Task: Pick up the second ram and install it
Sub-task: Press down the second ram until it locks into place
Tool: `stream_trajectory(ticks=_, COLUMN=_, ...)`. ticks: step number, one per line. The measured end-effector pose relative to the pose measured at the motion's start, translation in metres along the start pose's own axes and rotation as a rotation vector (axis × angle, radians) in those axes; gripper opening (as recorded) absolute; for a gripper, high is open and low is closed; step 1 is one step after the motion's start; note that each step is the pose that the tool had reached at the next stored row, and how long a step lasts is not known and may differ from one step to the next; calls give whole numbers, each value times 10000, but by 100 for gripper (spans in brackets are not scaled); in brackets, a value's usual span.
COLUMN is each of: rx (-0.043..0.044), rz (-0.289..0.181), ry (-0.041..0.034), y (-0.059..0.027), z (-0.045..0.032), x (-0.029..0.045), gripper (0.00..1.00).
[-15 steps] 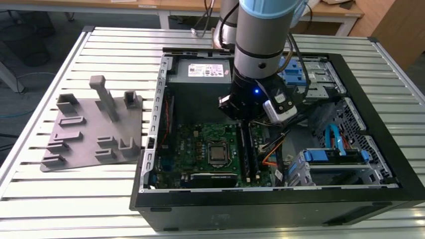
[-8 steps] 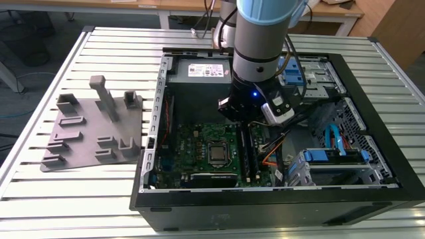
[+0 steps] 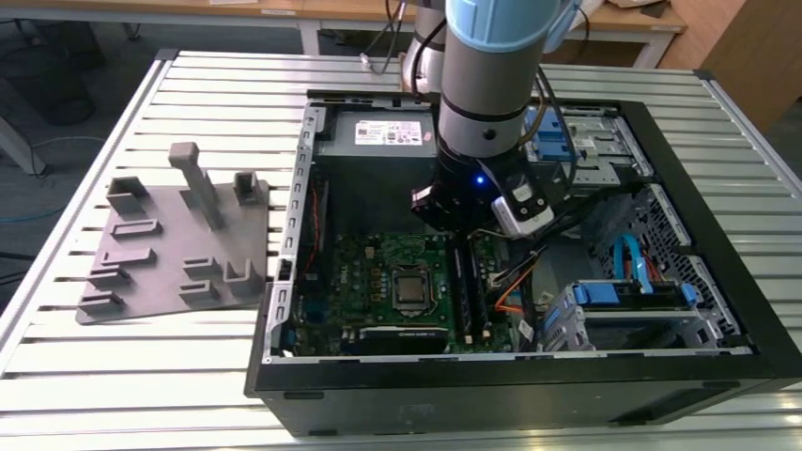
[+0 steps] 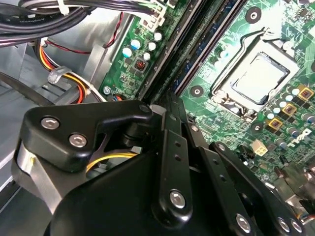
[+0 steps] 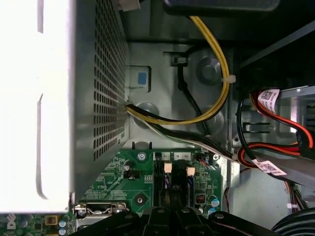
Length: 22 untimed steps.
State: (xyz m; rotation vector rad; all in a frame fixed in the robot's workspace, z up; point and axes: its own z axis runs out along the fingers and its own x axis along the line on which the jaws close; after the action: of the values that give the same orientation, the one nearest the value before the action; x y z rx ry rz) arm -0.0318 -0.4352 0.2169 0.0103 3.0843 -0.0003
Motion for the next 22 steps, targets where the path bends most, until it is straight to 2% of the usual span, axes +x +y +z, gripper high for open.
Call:
stream_trajectory(ticks=4, rx=-6, rz=-1, ry=-6, y=8, z=-2, x=0, gripper=11)
stream_trajectory(ticks=6, rx=-26, rz=0, ry=-15, y=11, z=-36, x=-4, gripper=11)
stream_trajectory(ticks=9, rx=-5, rz=-1, ry=-9, y=0, z=-70, x=-4, gripper=11)
stream_trajectory(ticks=15, rx=90, rz=-6, ry=-8, y=-194, z=-68, x=-6, gripper=11)
stream_trajectory(ticks=18, rx=185, rz=-11, ry=-9, y=-291, z=-63, x=-6, gripper=11)
stream_trajectory(ticks=22, rx=260, rz=-16, ry=-4, y=-431, z=-46, x=-6, gripper=11)
